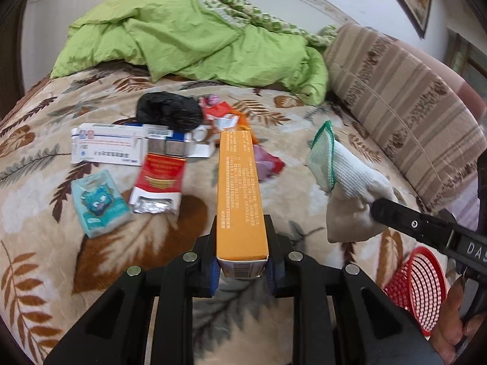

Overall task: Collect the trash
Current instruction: 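Carry both items over the red basket and open both tools to drop them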

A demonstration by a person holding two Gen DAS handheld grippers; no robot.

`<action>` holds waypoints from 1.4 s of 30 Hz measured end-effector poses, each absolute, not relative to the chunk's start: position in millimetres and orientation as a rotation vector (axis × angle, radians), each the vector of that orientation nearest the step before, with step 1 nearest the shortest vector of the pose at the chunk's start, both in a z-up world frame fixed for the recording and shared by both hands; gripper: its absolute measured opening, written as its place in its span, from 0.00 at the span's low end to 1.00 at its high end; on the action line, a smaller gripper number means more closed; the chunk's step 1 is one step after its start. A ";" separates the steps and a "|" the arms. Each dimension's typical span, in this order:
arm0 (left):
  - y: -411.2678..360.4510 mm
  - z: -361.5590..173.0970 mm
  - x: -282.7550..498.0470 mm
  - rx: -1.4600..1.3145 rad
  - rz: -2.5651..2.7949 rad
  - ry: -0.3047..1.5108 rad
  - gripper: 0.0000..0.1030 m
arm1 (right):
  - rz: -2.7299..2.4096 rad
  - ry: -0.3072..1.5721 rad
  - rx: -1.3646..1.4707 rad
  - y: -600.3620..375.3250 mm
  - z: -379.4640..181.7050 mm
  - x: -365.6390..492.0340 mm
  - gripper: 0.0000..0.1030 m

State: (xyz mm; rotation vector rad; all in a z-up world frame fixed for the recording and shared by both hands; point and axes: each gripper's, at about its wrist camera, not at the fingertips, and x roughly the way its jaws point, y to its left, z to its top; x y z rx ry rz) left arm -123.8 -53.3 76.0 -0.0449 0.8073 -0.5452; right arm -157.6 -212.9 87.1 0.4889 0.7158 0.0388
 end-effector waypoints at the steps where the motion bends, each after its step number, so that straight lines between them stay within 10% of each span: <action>1: -56.4 77.8 -127.6 -0.043 -0.559 0.805 0.22 | 0.038 0.716 0.503 -215.7 88.2 -162.1 0.15; 30: -258.7 106.9 -288.4 0.243 -1.197 0.829 0.22 | -0.469 0.668 0.638 -358.3 94.2 -389.6 0.16; 36: -271.5 99.2 -292.1 0.260 -1.192 0.858 0.46 | -0.570 0.694 0.673 -376.0 83.2 -408.1 0.46; 42: -247.4 110.3 -275.7 0.201 -1.132 0.842 0.50 | -0.569 0.672 0.645 -373.5 91.9 -400.8 0.46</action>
